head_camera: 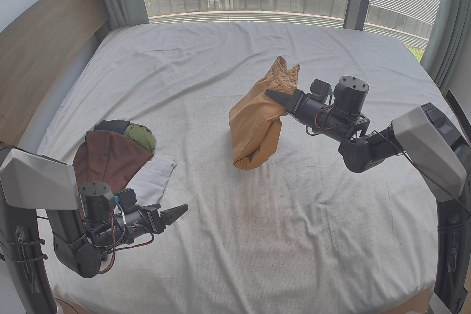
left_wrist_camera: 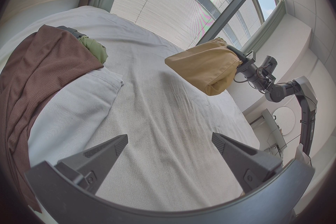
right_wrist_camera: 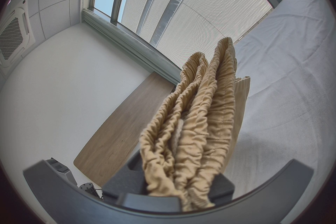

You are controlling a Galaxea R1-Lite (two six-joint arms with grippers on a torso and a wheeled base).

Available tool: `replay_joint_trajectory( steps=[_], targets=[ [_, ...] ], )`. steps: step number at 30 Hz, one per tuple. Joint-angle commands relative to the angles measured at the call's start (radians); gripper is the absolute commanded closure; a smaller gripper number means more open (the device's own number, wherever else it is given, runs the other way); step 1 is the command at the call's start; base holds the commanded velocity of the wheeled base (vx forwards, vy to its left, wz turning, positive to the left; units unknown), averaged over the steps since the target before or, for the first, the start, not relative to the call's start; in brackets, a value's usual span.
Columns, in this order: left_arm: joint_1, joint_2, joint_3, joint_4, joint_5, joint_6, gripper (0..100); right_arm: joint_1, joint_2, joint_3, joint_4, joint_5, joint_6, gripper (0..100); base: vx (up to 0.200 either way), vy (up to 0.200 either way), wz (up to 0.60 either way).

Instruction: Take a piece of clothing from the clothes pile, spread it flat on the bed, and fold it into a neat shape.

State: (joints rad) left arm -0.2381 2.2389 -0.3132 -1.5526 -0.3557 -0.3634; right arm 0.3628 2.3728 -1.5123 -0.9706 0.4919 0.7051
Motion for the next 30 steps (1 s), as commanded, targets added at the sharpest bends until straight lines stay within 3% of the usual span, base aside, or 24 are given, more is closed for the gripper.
replay_joint_trajectory(
  steps=[1,20,30],
  targets=[
    [0.0,0.002,0.003,-0.001,0.0,0.0,0,0.008,0.048,-0.058,0.02,-0.001,-0.003,100,0.0,0.0,0.0],
    [0.002,0.013,0.008,-0.001,0.0,0.0,0,0.019,0.195,-0.192,0.079,-0.013,-0.036,100,0.0,0.0,0.0],
    [0.002,0.011,0.008,-0.001,0.0,0.0,0,-0.022,0.247,-0.12,0.063,-0.104,-0.085,100,0.0,0.0,0.0]
  ],
)
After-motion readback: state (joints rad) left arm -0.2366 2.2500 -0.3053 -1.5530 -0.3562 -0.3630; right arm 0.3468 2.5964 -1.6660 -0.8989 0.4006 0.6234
